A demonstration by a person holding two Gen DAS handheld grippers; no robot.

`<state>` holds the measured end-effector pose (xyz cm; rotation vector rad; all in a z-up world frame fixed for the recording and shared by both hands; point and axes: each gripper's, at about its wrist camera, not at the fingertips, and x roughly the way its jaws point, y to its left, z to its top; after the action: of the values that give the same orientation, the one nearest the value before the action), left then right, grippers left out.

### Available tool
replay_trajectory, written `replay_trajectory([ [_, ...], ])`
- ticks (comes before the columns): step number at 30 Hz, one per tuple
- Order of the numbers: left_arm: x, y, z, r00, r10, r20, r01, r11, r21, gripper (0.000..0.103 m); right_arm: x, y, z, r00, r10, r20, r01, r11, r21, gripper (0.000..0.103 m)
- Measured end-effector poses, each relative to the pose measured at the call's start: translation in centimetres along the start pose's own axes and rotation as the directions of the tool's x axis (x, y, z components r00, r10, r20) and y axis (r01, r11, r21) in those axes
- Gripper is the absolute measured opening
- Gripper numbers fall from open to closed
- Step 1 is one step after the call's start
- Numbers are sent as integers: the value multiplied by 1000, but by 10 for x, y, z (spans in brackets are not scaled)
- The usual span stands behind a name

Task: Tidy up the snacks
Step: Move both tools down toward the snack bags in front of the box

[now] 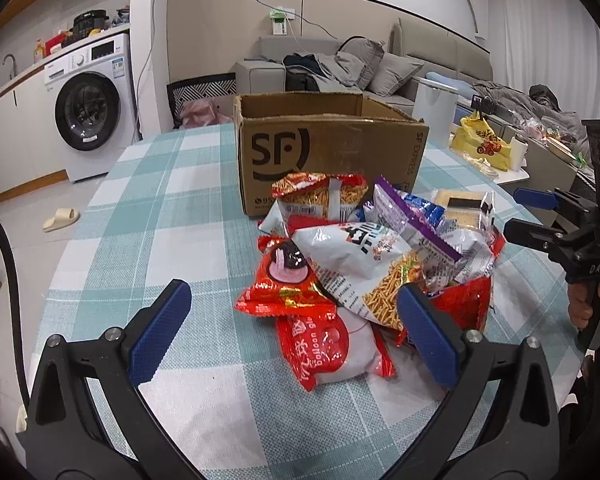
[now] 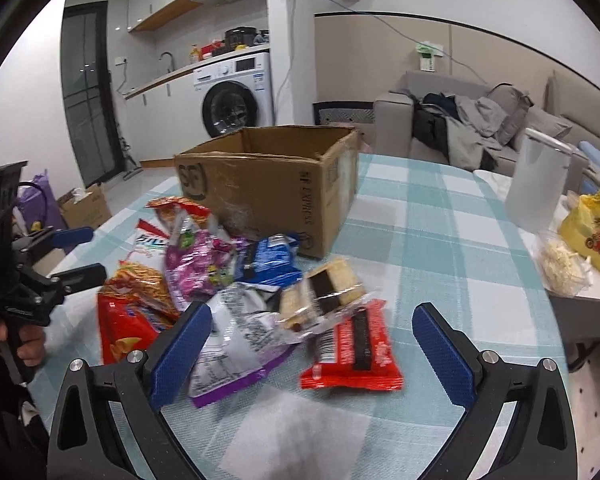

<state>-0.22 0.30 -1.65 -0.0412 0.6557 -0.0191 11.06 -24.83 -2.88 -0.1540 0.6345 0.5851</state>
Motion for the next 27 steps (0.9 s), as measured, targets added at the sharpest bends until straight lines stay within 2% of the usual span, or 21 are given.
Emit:
replay_trajectory([
  [6,6,-3,-3,997,-44,-60,45,999,0,102,5,22,-2,997,74,-29,-75,996,-47,97],
  [11,-1,-6,-5,996,-65,-65,67,998,19,102,13,28,-5,990,125,-71,-128,991,-41,83],
  [14,1,-12,-6,994,-59,-87,63,997,45,102,20,32,-7,986,137,-95,-142,989,-47,78],
  [18,7,-14,-10,990,-49,-129,55,998,44,102,26,37,-8,983,140,-119,-149,986,-72,77],
  [27,28,-8,-16,974,-80,-211,81,997,-5,102,50,44,-2,975,127,-181,-145,985,-92,76],
])
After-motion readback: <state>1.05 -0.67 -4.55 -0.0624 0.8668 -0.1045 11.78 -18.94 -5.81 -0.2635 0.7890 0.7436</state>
